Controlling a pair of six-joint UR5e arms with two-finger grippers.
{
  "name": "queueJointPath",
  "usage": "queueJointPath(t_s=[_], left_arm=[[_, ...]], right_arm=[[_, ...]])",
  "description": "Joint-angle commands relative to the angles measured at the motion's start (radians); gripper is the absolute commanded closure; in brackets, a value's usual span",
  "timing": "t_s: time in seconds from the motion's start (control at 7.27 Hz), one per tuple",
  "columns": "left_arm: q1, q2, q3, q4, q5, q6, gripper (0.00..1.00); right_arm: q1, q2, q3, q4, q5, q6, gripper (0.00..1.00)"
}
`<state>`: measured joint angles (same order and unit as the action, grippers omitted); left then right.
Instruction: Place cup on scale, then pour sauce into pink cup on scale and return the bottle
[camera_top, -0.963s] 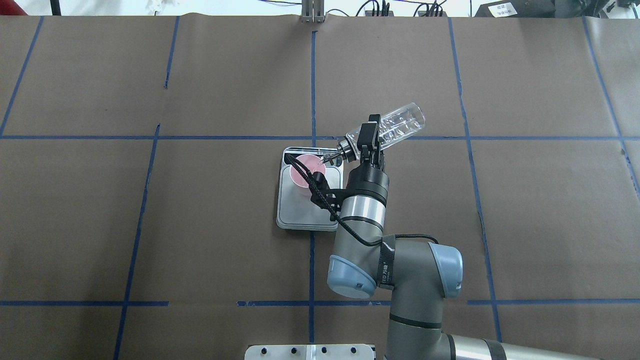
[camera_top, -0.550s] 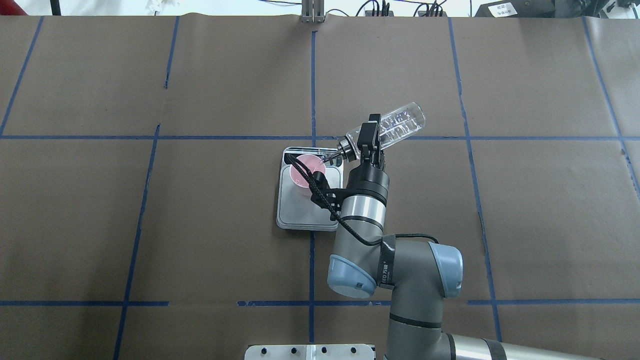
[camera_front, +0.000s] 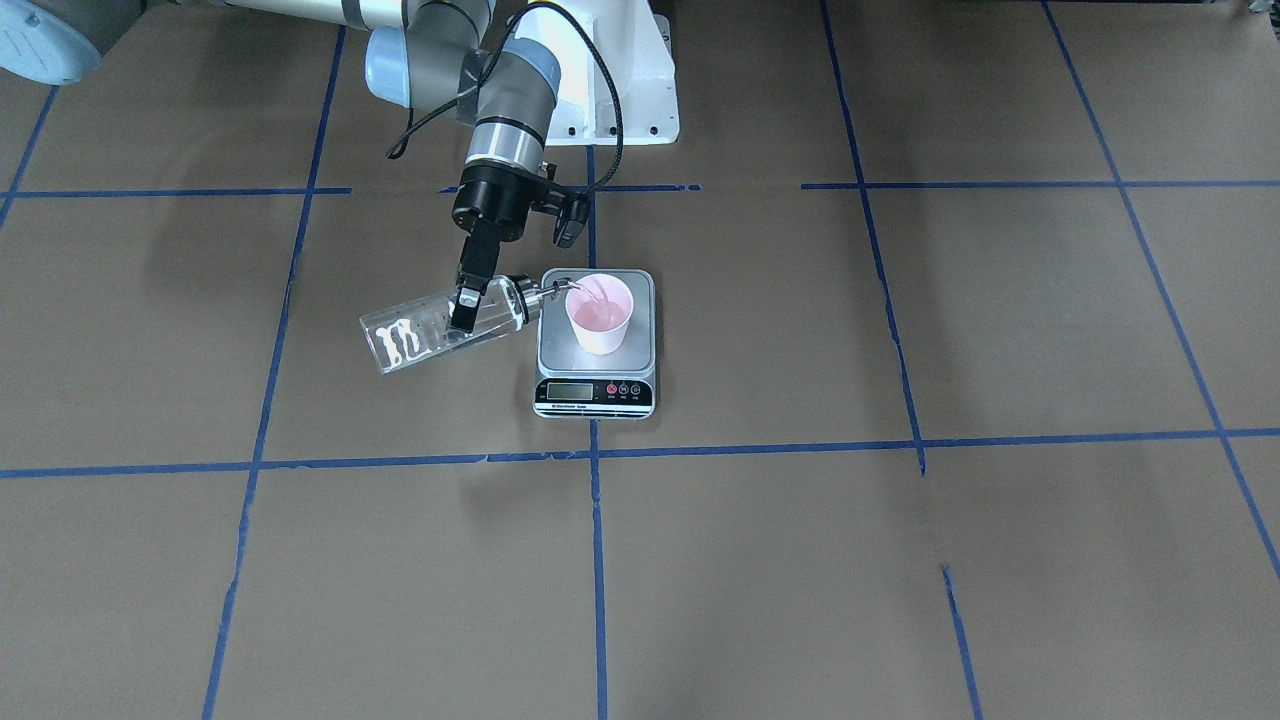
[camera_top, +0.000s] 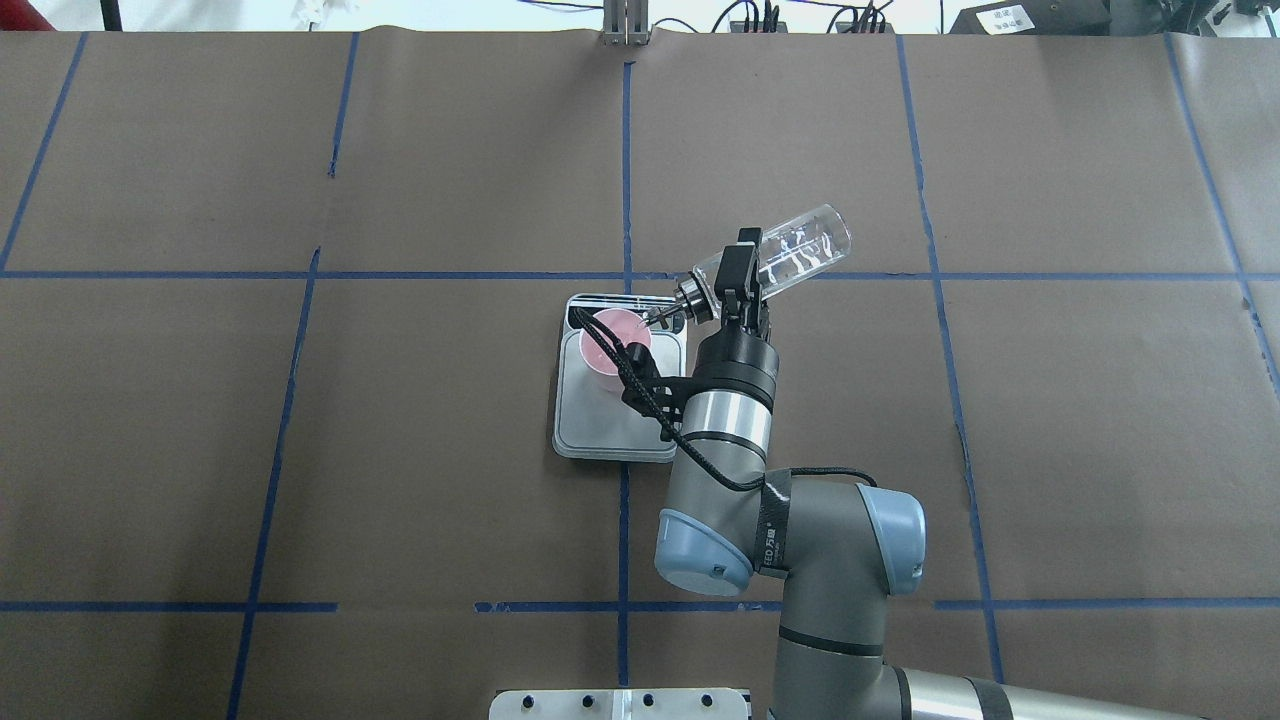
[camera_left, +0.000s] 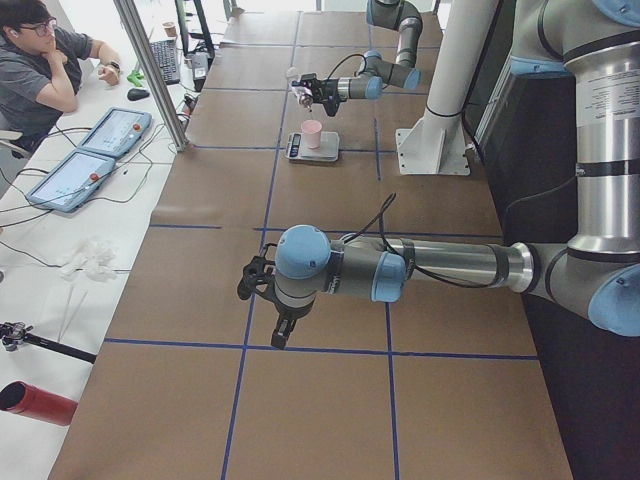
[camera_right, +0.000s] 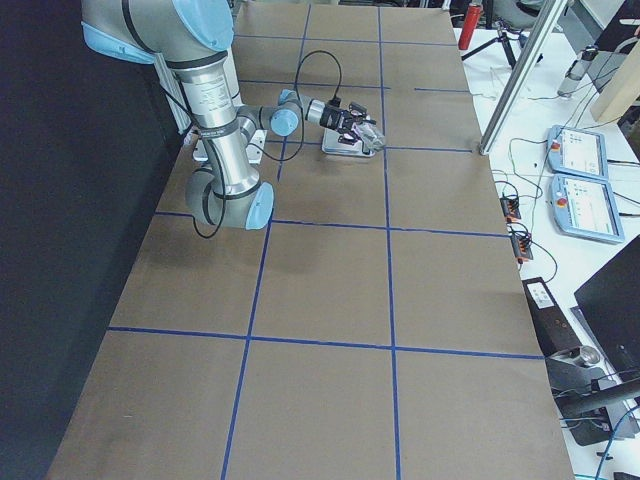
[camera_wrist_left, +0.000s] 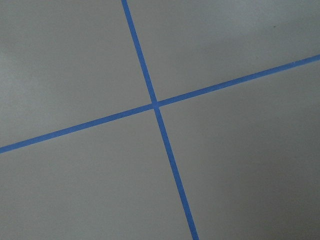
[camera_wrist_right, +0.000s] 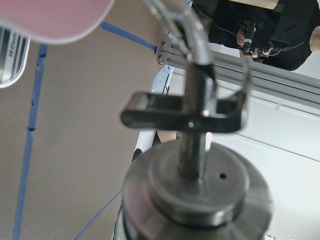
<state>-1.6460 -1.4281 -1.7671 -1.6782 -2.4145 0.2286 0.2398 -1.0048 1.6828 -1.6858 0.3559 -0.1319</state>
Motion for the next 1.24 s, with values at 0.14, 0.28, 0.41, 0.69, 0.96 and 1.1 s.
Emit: queueJointPath(t_s=[0.14, 0.28, 0.41, 0.69, 0.96, 1.1], left_arm=[[0.0, 0.0, 0.0, 0.0, 0.0, 0.0, 0.0], [0.0, 0.0, 0.0, 0.0, 0.0, 0.0, 0.0], [0.0, 0.0, 0.0, 0.0, 0.0, 0.0, 0.0], [0.0, 0.0, 0.0, 0.0, 0.0, 0.0, 0.0], [0.0, 0.0, -0.008, 0.0, 0.0, 0.0, 0.0], [0.0, 0.0, -0.009, 0.0, 0.0, -0.002, 0.0]], right_arm=[[0.006, 0.005, 0.0, 0.006, 0.002, 0.011, 1.0], [0.015, 0.008, 0.006, 0.015, 0.009, 0.023, 1.0], [0.016, 0.009, 0.011, 0.017, 0.032, 0.097, 1.0], [0.03, 0.009, 0.02, 0.087, 0.118, 0.245, 1.0], [0.035, -0.001, 0.052, 0.147, 0.182, 0.434, 1.0], [0.035, -0.006, 0.081, 0.149, 0.214, 0.589, 1.0]])
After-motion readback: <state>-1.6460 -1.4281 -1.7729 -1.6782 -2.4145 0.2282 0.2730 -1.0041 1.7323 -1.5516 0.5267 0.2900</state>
